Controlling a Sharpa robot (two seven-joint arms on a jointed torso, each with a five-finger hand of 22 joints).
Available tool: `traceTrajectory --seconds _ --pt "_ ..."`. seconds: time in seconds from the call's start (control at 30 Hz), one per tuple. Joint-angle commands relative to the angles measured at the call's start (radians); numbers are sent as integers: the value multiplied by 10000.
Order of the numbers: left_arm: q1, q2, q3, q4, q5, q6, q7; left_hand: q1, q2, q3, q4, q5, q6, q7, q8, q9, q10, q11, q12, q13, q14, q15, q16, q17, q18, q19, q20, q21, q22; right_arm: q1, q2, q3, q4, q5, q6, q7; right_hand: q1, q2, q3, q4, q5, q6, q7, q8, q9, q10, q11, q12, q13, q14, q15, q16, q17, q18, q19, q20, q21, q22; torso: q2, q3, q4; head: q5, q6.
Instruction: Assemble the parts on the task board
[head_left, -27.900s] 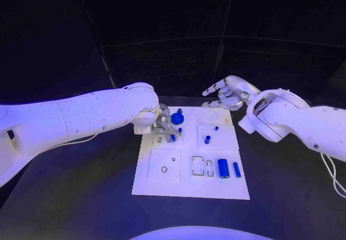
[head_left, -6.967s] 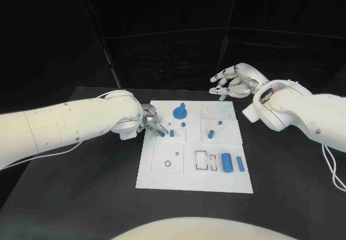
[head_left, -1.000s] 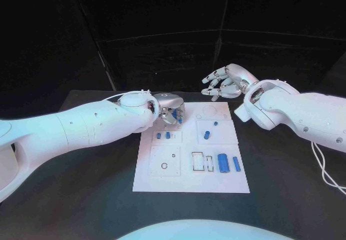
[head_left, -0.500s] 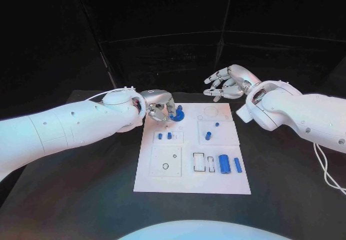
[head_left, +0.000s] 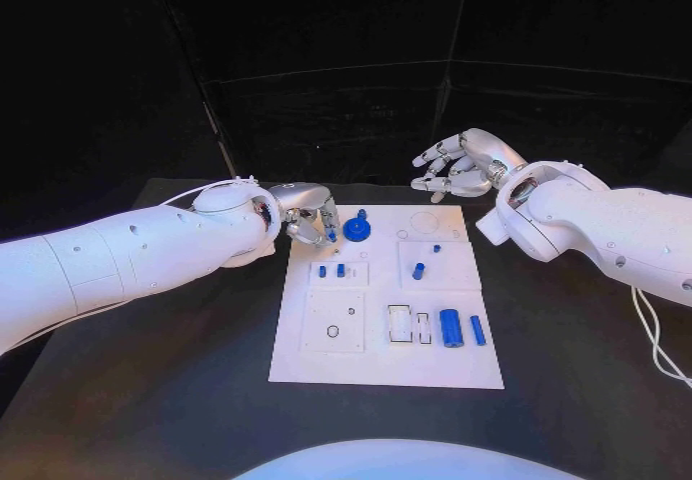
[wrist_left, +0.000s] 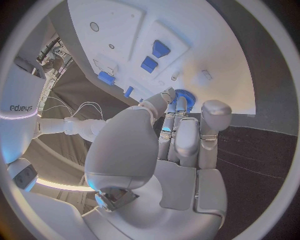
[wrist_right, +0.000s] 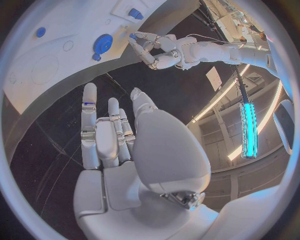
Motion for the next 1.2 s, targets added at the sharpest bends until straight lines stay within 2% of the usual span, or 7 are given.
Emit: traceTrajectory --seconds 0.03,0.4,1.2 --pt "-48 28 4 -66 150 83 -36 -56 -63 72 -6 -50 14 48 -59 -5 61 -18 -43 9 26 -12 27 -9 -67 37 50 24 4 17 -1 9 -1 35 36 100 73 25 27 -18 7 36 -11 57 -10 -7 43 -61 -10 -76 1 -40 0 46 62 -21 -58 -10 -2 6 -7 3 -8" --pt "-170 138 -5 -174 151 202 -4 -56 -63 72 -6 -50 14 48 -59 -5 61 -18 -43 9 26 -12 27 -9 -67 37 50 24 4 17 -2 9 -4 38 36 98 73 25 27 -18 7 36 -11 57 -10 -7 43 -61 -10 -76 1 -40 0 46 62 -21 -58 -10 2 7 -8 -9 -31" --pt "-203 362 -20 -346 49 628 -346 -105 -95 75 0 -54 14 45 -83 -15 73 -17 -85 11 11 -9 4 -83 -55 15 55 -28 -23 17 -1 9 -2 40 41 92 63 28 23 -12 3 31 -8 56 -13 -2 46 -66 -40 -79 4 -42 -6 45 76 -20 -79 -24 5 3 -12 -30 -84"
